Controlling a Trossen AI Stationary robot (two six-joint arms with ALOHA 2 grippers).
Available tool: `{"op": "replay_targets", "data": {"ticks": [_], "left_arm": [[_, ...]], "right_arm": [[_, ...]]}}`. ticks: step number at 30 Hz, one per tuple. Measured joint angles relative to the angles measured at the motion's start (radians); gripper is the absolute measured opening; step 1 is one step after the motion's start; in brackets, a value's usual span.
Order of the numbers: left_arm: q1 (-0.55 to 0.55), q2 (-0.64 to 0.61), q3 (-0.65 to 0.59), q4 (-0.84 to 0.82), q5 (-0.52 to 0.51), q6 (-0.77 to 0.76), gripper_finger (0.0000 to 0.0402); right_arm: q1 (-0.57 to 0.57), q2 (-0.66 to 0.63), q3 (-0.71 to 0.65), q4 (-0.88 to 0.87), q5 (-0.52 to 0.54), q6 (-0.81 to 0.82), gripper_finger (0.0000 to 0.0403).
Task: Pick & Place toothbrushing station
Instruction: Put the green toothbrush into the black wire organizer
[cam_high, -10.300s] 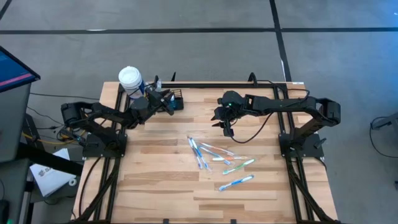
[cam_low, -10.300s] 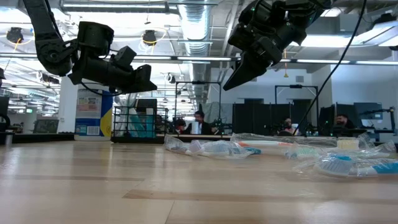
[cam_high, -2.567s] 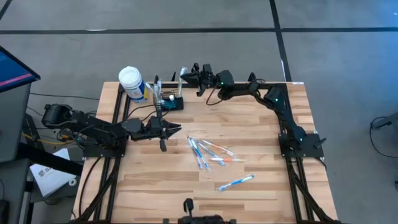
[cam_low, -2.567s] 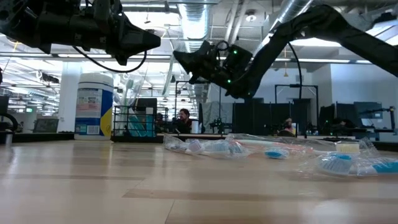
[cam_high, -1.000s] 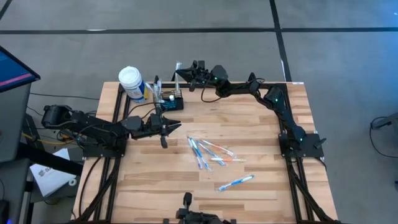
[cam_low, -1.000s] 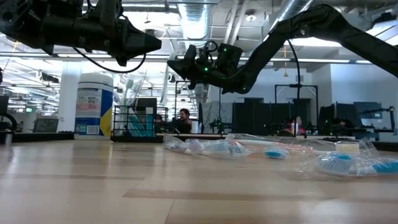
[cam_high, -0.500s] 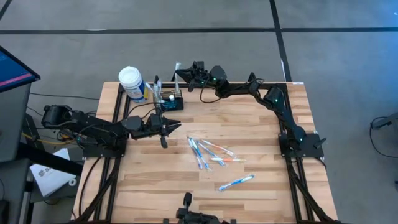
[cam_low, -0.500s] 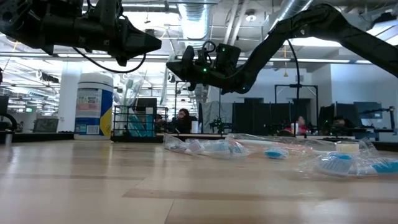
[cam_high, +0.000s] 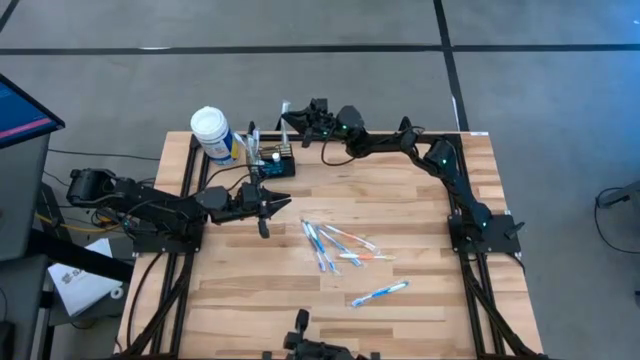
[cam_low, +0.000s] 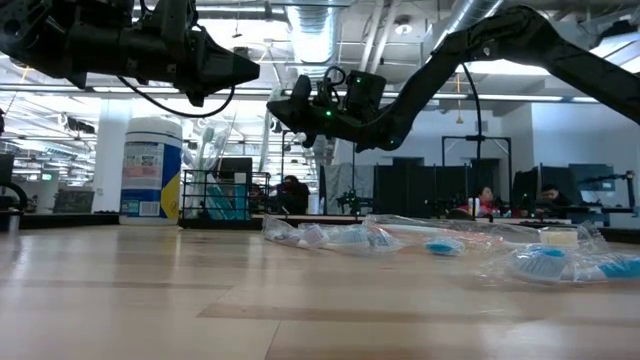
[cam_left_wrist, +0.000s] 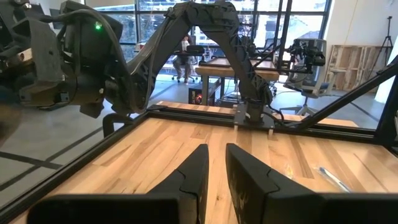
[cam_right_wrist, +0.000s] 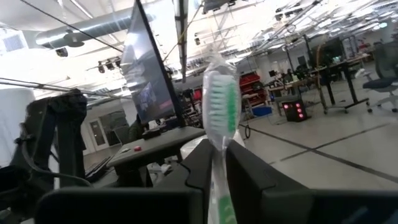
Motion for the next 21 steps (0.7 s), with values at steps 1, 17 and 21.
{"op": "replay_targets", "data": {"ticks": [1,17,21], "left_arm": [[0.000,0.000,0.000,0.000,0.002,0.000,0.0049],[0.000,0.000,0.000,0.000,0.002,-0.002,0.0049],[0.000,0.000,0.000,0.000,0.002,-0.003,0.0049]], "right_arm": [[0.001,0.000,0.000,-0.007,0.009,0.000,0.0044],[0.015,0.000,0.000,-0.015,0.008,-0.047,0.0064],[0.015,0.000,0.000,-0.015,-0.011,-0.051,0.0064]]}}
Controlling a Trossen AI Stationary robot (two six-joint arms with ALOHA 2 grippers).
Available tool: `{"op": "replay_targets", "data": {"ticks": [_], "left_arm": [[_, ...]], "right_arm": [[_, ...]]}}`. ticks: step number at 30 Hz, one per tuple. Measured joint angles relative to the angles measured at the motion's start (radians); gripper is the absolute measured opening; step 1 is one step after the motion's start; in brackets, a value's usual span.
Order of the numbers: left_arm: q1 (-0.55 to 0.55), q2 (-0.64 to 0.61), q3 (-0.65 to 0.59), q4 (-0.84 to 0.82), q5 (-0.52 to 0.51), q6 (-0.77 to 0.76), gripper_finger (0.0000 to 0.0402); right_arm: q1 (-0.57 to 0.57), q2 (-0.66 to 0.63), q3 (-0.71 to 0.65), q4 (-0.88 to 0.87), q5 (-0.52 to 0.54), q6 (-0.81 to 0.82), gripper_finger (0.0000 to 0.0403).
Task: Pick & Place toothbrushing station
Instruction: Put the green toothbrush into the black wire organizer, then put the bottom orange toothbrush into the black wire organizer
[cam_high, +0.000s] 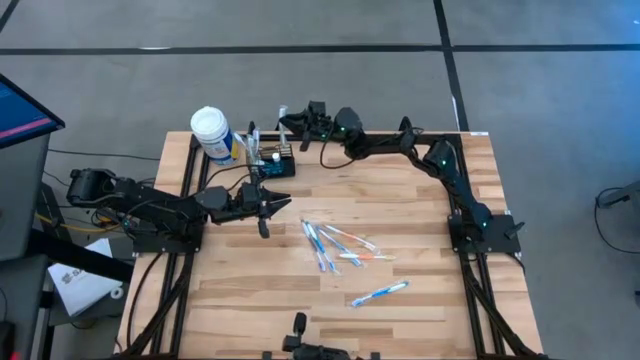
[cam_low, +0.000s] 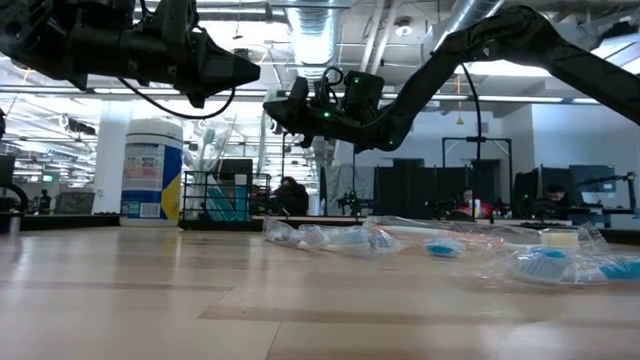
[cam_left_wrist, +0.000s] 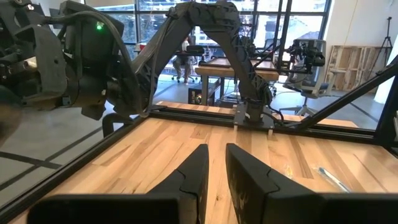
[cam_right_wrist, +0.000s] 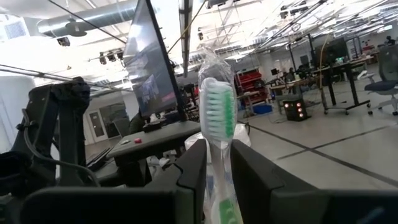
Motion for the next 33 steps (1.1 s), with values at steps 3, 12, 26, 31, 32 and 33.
{"op": "replay_targets", "data": {"ticks": [3,12,26,31,32,33], "left_arm": [[0.000,0.000,0.000,0.000,0.000,0.000,0.0049],[0.000,0.000,0.000,0.000,0.003,0.000,0.0049],[0.000,0.000,0.000,0.000,0.009,0.000,0.0049],[0.000,0.000,0.000,0.000,0.009,0.000,0.0049],[0.000,0.000,0.000,0.000,0.009,0.000,0.0049],[0.000,0.000,0.000,0.000,0.009,0.000,0.0049]], "right_arm": [[0.000,0.000,0.000,0.000,-0.004,-0.002,0.0064],[0.000,-0.002,0.042,-0.091,-0.037,-0.006,0.0080],[0.005,-0.002,0.046,-0.112,-0.033,-0.018,0.0155],[0.005,-0.002,0.046,-0.104,-0.033,-0.018,0.0152],[0.005,-0.006,0.046,-0.105,-0.033,-0.017,0.0151],[0.005,-0.010,0.046,-0.104,-0.033,-0.018,0.0150]]}}
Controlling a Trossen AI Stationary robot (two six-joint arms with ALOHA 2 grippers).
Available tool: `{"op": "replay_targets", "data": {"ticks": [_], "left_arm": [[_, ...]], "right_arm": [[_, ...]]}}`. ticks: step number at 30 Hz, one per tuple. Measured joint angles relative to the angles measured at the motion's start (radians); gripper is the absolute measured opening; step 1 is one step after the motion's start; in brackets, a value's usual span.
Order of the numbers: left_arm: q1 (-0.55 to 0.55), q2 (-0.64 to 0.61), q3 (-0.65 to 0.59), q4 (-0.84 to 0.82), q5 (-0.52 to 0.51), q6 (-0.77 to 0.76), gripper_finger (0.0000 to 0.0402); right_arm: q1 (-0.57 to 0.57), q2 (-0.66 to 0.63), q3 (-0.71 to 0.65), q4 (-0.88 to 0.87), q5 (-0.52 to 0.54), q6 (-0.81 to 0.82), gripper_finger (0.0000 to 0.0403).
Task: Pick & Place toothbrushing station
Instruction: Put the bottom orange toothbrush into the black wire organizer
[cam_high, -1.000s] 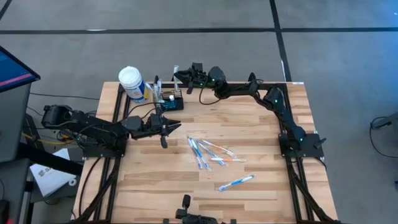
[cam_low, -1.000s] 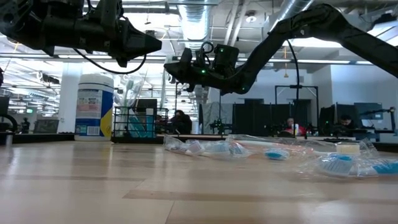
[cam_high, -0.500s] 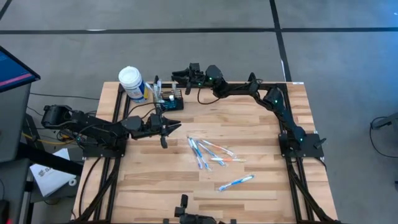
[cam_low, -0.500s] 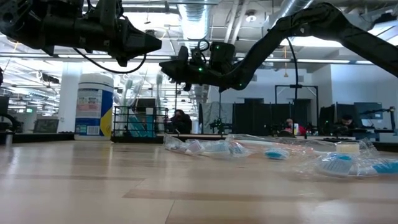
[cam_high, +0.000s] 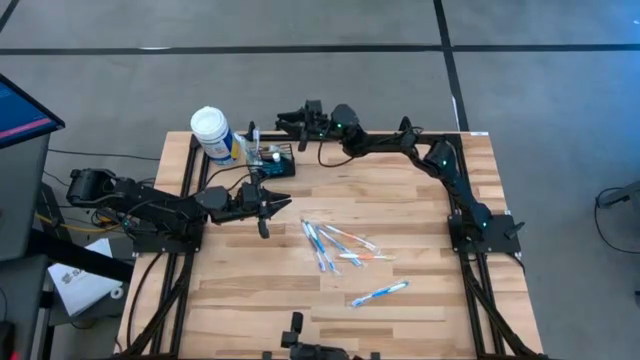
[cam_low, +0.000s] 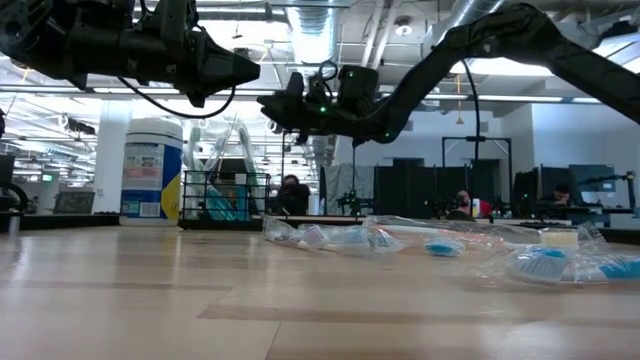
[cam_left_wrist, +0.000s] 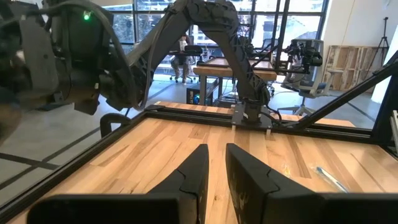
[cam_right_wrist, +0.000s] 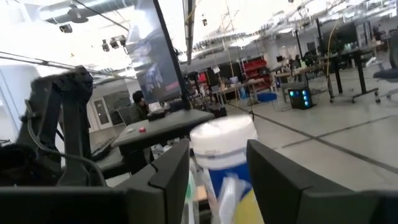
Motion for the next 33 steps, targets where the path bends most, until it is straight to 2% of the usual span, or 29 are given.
{"op": "replay_targets", "data": {"ticks": [10,16,19,23,33], "left_arm": [[0.000,0.000,0.000,0.000,0.000,0.000,0.0049],[0.000,0.000,0.000,0.000,0.000,0.000,0.0049],[0.000,0.000,0.000,0.000,0.000,0.000,0.0049],[0.000,0.000,0.000,0.000,0.000,0.000,0.0049],[0.000,0.000,0.000,0.000,0.000,0.000,0.0049]], "right_arm": [[-0.041,-0.045,0.000,0.045,-0.054,0.108,0.0149],[-0.052,-0.107,0.001,-0.050,-0.192,0.140,0.0135],[-0.052,-0.150,0.001,-0.200,-0.262,0.098,0.0124],[-0.052,-0.228,0.001,-0.488,-0.323,-0.048,0.0110],[-0.054,-0.404,0.000,-1.282,-0.320,-0.479,0.0097]]}}
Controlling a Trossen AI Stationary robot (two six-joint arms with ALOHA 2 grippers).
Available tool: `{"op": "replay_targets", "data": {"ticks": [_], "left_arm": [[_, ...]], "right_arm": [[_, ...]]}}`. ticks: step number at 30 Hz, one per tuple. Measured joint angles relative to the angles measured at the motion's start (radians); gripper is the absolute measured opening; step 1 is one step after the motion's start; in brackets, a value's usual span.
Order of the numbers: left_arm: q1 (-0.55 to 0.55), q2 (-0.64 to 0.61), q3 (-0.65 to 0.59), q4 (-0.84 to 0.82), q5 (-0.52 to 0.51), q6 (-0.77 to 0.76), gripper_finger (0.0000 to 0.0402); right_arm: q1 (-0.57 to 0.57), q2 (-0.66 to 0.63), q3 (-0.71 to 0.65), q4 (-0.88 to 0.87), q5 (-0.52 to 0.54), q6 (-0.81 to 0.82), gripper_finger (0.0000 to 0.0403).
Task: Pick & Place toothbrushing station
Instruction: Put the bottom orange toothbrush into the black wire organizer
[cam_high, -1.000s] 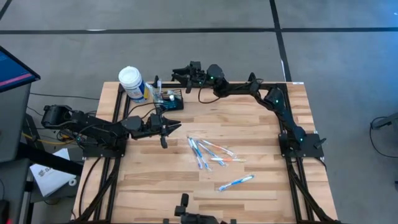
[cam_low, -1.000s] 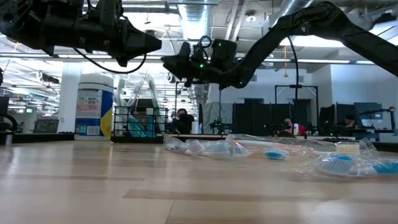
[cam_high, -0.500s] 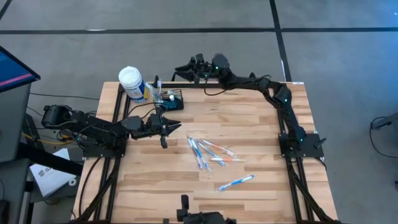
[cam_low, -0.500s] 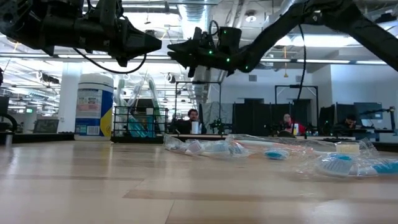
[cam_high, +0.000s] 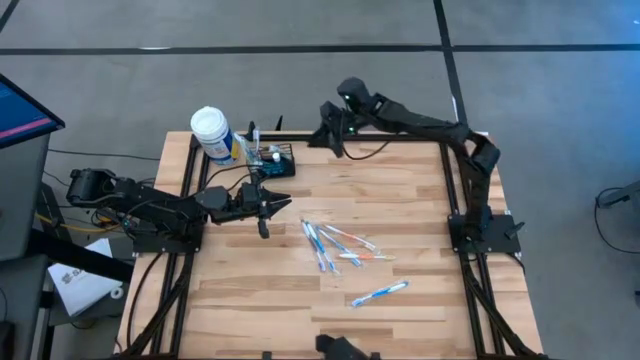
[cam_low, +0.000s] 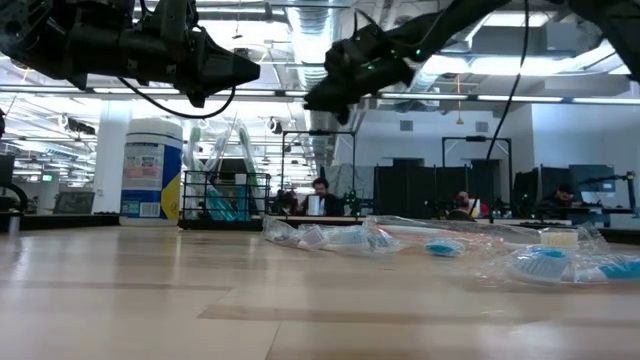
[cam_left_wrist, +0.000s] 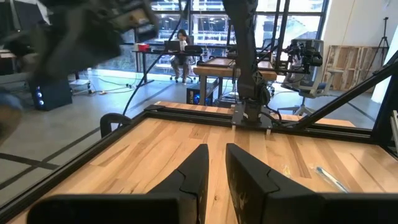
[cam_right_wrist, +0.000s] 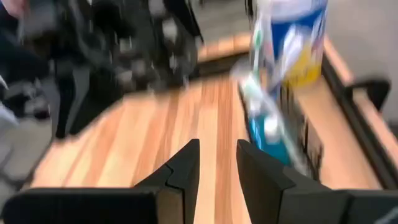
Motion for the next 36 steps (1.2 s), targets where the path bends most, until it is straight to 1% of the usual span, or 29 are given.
{"op": "replay_targets", "data": {"ticks": [3,5,7,12,18,22,25,32,36], "left_arm": [[0.000,0.000,0.000,0.000,0.000,0.000,0.0049],[0.000,0.000,0.000,0.000,0.000,0.000,0.0049],[0.000,0.000,0.000,0.000,0.000,0.000,0.0049],[0.000,0.000,0.000,0.000,0.000,0.000,0.0049],[0.000,0.000,0.000,0.007,-0.005,0.003,0.0049],[0.000,0.000,0.000,0.015,-0.005,0.003,0.0049],[0.000,0.000,0.000,0.022,-0.005,0.003,0.0049],[-0.001,0.000,0.000,0.021,-0.005,0.001,0.0049],[-0.001,0.000,0.000,0.021,-0.005,0.000,0.0049]], "right_arm": [[0.001,-0.027,-0.004,-0.205,0.025,-0.095,0.0097],[0.002,-0.048,-0.039,-0.270,0.035,-0.132,0.0097],[0.002,-0.073,-0.096,-0.291,0.035,-0.145,0.0097],[0.008,-0.144,-0.263,-0.288,0.057,-0.142,0.0097],[0.052,-0.220,-0.421,-0.284,0.146,-0.121,0.0097],[0.103,-0.253,-0.496,-0.282,0.248,-0.060,0.0097],[0.159,-0.246,-0.525,-0.285,0.300,-0.018,0.0097],[0.285,-0.247,-0.586,-0.282,0.306,-0.002,0.0097],[0.369,-0.251,-0.593,-0.294,0.384,0.034,0.0097]]}}
